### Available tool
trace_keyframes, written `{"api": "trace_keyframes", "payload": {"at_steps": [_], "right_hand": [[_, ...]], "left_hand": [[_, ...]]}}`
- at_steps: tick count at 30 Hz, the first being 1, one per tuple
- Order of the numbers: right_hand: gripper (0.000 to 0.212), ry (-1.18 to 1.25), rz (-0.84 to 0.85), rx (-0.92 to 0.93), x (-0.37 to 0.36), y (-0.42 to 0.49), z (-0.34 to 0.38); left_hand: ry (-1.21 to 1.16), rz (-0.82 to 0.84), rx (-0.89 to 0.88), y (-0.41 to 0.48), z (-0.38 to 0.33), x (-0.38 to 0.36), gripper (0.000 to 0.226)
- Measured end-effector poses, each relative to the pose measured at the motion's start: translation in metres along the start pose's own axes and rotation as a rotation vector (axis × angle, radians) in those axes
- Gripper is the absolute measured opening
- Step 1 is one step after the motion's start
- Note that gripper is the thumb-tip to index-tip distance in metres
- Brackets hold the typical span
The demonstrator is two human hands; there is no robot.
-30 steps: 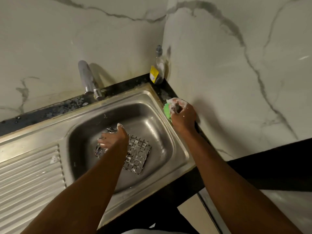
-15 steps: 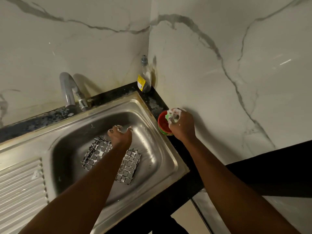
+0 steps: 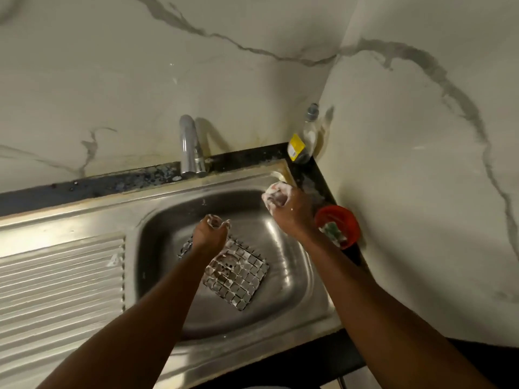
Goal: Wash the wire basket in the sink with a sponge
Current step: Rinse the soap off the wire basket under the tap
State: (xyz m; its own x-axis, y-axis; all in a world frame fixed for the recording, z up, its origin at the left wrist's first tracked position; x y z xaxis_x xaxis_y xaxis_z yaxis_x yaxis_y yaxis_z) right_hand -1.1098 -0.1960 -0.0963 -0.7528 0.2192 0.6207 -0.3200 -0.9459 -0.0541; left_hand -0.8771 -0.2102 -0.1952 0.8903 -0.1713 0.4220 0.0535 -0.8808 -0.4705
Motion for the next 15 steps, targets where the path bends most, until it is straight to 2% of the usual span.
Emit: {"api": "trace_keyframes", "payload": {"at_steps": [4,5,9,12,15], "right_hand": [[0.039,0.317,0.33,-0.266,-0.08,0.019,0.02],[0.04,0.367,0.344,-0.32,-0.095,0.024,0.026],[0.038,0.406,0.144,-0.466,-0.127,0.055,0.046],[0.041,0.475,0.174,-0.476,-0.146,0.068,0.065],[0.035,0.407,0.205,-0.422,-0.153,0.077,0.076]], "left_hand": [[-0.022,-0.087,0.027,0.009,0.013,0.045,0.012],[-0.024,-0.101,0.026,0.01,0.017,0.056,0.013],[-0.004,-0.159,0.052,0.017,0.04,0.095,0.02],[-0.01,-0.199,0.085,0.022,0.06,0.111,0.022],[-0.034,-0.202,0.095,0.024,0.07,0.112,0.021]]}}
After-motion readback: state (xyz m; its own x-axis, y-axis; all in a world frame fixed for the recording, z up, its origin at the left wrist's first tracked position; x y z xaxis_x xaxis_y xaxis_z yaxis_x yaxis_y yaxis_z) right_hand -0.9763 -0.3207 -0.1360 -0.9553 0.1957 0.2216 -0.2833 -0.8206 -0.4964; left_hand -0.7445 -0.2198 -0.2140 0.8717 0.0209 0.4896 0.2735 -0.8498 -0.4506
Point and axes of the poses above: each hand's wrist, its own y-axis towards the middle knuckle, its own x-axis out of the back of the hand, z = x × y, the point moved 7 cm from there along y, towards the middle knuckle, and after that the axes turned 3 degrees about -y, right-handed, at the moved point
